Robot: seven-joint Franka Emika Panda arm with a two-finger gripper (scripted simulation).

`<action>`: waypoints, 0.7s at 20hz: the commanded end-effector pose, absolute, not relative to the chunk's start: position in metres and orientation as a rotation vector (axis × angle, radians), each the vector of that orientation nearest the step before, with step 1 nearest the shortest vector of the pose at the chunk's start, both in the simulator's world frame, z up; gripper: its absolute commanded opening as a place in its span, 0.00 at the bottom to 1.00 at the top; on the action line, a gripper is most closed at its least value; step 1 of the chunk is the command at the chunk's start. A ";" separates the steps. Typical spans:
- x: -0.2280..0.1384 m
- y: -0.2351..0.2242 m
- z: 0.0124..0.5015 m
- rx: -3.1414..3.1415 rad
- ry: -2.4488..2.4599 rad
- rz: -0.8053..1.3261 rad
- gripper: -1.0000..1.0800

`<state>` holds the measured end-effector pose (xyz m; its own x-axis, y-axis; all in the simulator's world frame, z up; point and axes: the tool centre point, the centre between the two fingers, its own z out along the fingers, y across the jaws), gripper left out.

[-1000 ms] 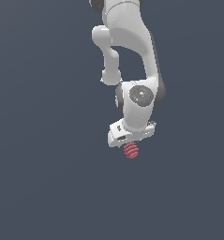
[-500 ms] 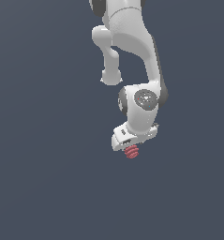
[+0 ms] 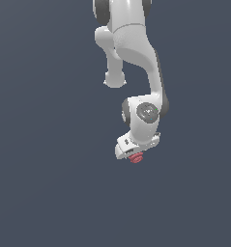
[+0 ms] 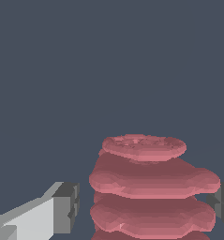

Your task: Pick up the object and move it to a goal position.

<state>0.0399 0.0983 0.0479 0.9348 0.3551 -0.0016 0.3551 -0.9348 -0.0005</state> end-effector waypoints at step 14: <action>0.042 0.098 0.040 -3.090 -0.568 0.000 0.00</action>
<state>0.0417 0.0981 0.0402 0.9348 0.3551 -0.0002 0.3551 -0.9348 0.0001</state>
